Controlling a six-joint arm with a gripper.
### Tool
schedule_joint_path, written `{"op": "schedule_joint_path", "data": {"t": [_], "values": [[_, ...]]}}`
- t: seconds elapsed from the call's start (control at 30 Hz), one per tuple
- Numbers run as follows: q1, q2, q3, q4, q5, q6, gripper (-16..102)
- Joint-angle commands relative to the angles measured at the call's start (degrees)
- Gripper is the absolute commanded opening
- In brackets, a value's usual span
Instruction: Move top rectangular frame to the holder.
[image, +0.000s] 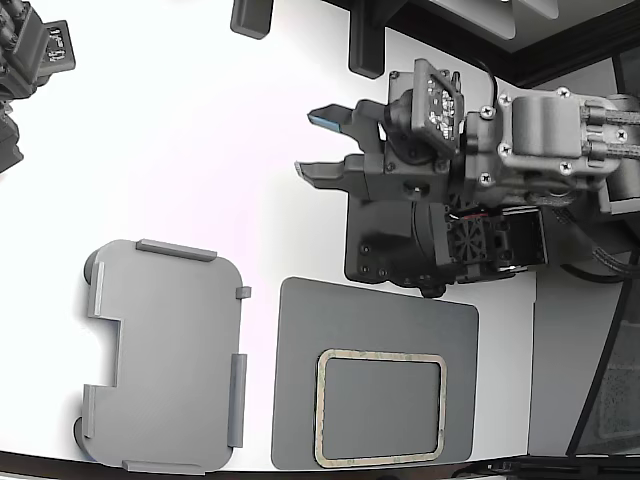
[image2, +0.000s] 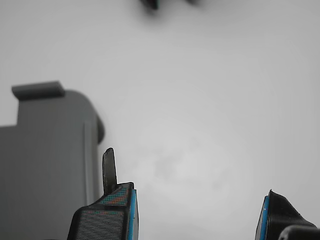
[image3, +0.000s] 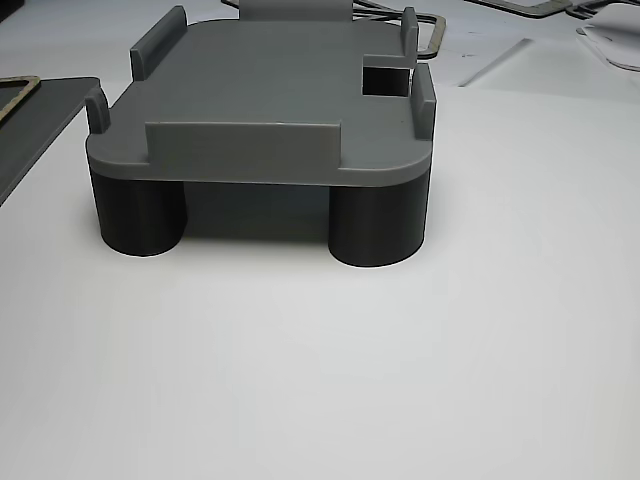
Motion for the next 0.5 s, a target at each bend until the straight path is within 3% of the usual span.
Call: {"op": "schedule_joint_path", "data": {"t": [0.0, 0.2, 0.33, 0.47], "values": [[4.57, -4.48, -9.40, 7.38, 1.23, 3.60, 100], [11.95, -14.41, -19.34, 16.26, 0.26, 11.60, 100], [18.19, -15.64, -17.93, 17.58, -0.79, 18.28, 100], [24.87, -17.40, -15.21, 19.25, -4.83, 25.93, 100]]}}
